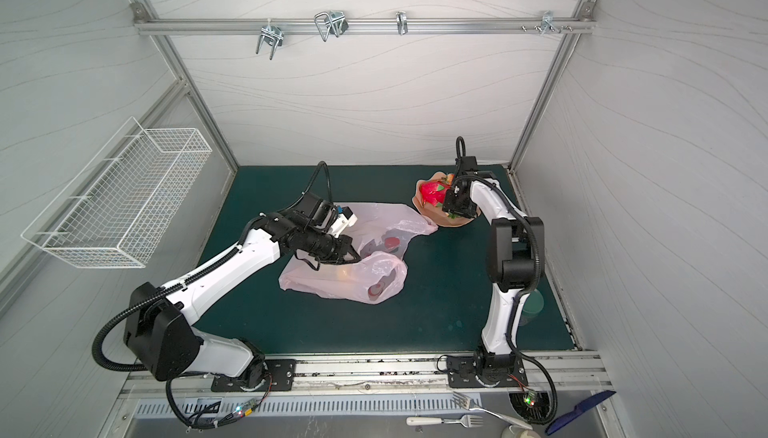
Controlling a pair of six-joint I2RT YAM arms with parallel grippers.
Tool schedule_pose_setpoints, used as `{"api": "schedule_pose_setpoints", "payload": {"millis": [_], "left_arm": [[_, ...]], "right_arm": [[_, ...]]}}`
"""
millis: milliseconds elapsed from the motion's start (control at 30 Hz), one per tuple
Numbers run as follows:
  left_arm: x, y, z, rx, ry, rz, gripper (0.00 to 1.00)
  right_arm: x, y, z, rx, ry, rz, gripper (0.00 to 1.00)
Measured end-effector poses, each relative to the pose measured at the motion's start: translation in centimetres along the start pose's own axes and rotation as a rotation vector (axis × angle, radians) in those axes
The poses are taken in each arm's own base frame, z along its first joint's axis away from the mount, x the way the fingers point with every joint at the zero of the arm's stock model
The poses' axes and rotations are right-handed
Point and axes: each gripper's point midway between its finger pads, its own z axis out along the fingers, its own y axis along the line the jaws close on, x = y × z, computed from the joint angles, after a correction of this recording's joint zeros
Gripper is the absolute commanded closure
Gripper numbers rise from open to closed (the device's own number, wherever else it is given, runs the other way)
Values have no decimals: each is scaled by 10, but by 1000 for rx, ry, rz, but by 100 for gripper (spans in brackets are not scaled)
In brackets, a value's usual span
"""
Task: Place the fruits into the plastic bag
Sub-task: 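Lower the right gripper into the bowl and close on the red pear-shaped fruit, then lift the red fruit and carry it with the right gripper into the bag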
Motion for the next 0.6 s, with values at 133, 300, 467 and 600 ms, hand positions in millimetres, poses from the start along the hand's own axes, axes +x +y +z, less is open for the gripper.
{"api": "schedule_pose_setpoints", "payload": {"millis": [133, 300, 467, 600], "left_arm": [[0, 0, 0, 0, 0, 0, 100], [0, 0, 0, 1, 0, 0, 100], [0, 0, 0, 1, -1, 0, 100], [0, 0, 0, 2, -1, 0, 100]], "right_arm": [[2, -3, -4, -3, -3, 10, 73], [6, -10, -5, 0, 3, 29, 73], [1, -8, -19, -17, -27, 35, 73], [-1, -2, -34, -48, -53, 42, 74]]}}
